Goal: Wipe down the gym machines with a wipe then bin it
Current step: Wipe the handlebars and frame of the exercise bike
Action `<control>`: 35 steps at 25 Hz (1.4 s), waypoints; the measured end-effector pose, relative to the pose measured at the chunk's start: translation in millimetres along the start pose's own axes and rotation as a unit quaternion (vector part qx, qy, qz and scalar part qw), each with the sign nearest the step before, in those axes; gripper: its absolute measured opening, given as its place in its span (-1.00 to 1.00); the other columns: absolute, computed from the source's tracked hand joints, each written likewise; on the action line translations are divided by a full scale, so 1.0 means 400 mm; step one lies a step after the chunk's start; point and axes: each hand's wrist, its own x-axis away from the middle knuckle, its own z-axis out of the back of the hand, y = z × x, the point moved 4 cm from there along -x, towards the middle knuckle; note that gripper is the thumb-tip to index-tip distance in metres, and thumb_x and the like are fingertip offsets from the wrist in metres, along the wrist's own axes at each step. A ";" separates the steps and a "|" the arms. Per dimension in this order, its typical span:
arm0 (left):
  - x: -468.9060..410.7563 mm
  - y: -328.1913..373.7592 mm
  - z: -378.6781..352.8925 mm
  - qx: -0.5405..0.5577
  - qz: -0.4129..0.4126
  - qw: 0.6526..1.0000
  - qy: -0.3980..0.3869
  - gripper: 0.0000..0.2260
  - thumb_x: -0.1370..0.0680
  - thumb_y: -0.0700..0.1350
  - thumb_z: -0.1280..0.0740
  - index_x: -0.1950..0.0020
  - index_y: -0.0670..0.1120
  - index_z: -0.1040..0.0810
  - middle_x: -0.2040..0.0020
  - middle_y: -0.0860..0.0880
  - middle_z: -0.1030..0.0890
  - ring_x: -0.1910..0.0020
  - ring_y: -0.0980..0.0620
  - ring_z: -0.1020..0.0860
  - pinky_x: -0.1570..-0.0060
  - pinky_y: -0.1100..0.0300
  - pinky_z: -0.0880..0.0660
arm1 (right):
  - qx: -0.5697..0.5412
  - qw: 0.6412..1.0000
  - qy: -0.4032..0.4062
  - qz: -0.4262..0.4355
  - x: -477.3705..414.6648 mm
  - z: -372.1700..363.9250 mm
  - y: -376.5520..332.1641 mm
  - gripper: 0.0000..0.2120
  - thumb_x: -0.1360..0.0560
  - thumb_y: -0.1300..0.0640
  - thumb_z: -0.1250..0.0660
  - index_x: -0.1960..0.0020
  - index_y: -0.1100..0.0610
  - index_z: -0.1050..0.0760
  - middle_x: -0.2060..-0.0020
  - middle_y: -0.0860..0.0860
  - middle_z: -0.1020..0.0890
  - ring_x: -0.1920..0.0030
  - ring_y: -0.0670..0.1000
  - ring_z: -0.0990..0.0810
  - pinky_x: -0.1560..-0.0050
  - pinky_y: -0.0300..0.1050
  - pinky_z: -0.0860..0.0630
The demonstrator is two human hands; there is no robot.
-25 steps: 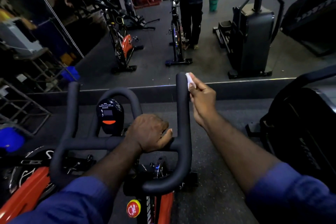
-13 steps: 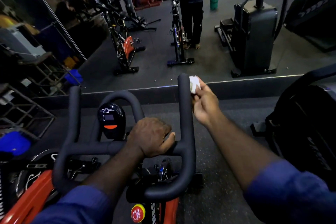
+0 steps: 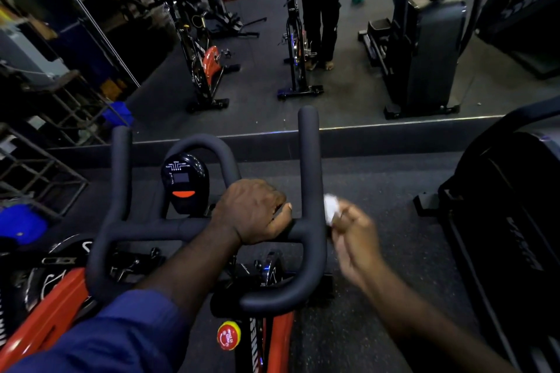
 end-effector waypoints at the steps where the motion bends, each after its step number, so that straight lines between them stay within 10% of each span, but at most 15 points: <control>1: -0.001 0.002 0.000 0.000 -0.001 1.000 -0.001 -0.66 -0.57 0.12 -0.20 0.32 -0.03 -0.48 0.34 -0.04 -0.61 0.28 -0.13 -0.59 0.29 0.06 -0.44 | 0.025 0.997 0.020 0.071 -0.046 -0.014 -0.065 -0.73 -0.62 0.42 -0.22 -0.19 0.22 -0.61 -0.13 0.22 -0.70 -0.02 0.04 -0.69 -0.05 -0.03 -0.62; 7: -0.001 0.000 -0.002 -0.015 0.004 1.000 -0.016 -0.67 -0.52 0.11 -0.20 0.31 -0.07 -0.52 0.32 -0.08 -0.62 0.26 -0.19 -0.61 0.28 0.03 -0.51 | 0.427 0.762 0.007 0.487 -0.034 -0.146 -0.245 -0.75 -0.57 0.38 -0.36 -0.18 0.18 -0.66 -0.09 0.04 -0.68 -0.12 -0.05 -0.63 -0.21 -0.12 -0.56; 15: -0.001 0.004 0.002 -0.018 0.011 0.999 -0.031 -0.63 -0.53 0.13 -0.15 0.27 -0.08 -0.56 0.28 -0.10 -0.64 0.25 -0.20 -0.61 0.27 0.01 -0.51 | 0.525 0.649 -0.079 0.546 0.055 -0.171 -0.256 -0.68 -0.51 0.39 -0.39 -0.19 0.13 -0.69 -0.04 0.07 -0.56 -0.06 -0.01 -0.52 -0.13 -0.27 -0.45; 21: -0.004 0.010 0.006 -0.031 0.005 0.999 -0.044 -0.60 -0.54 0.14 -0.10 0.25 -0.08 -0.58 0.23 -0.10 -0.67 0.19 -0.20 -0.63 0.24 0.02 -0.48 | 0.667 0.537 -0.062 0.513 -0.053 -0.275 -0.291 -0.85 -0.43 0.33 -0.38 0.02 0.19 -0.61 0.00 0.14 -0.53 -0.02 0.17 -0.45 0.03 0.15 -0.53; 26: -0.004 0.007 0.006 -0.025 0.004 0.999 -0.046 -0.59 -0.53 0.13 -0.08 0.24 -0.09 -0.58 0.23 -0.13 -0.67 0.20 -0.22 -0.62 0.22 0.01 -0.48 | 0.703 0.501 -0.190 0.467 0.107 -0.162 -0.150 -0.87 -0.44 0.23 -0.39 0.02 0.15 -0.63 0.02 0.08 -0.53 -0.01 0.09 -0.46 0.04 0.08 -0.56; 31: -0.003 0.015 0.022 -0.029 0.003 0.998 -0.053 -0.58 -0.52 0.13 -0.07 0.23 -0.09 -0.60 0.22 -0.13 -0.68 0.19 -0.22 -0.63 0.21 0.01 -0.51 | 0.640 0.541 -0.061 0.543 -0.066 -0.332 -0.343 -0.80 -0.43 0.36 -0.41 -0.02 0.20 -0.68 -0.03 0.13 -0.58 -0.15 0.17 -0.50 -0.15 0.00 -0.50; 35: -0.004 0.019 0.025 -0.035 0.002 0.998 -0.050 -0.58 -0.50 0.13 -0.07 0.25 -0.09 -0.61 0.24 -0.13 -0.67 0.21 -0.21 -0.62 0.24 0.02 -0.46 | 0.679 0.519 -0.167 0.492 -0.054 -0.285 -0.262 -0.58 -0.38 0.23 -0.12 -0.06 0.23 -0.69 -0.14 0.15 -0.68 -0.40 0.17 -0.50 -0.41 -0.03 -0.40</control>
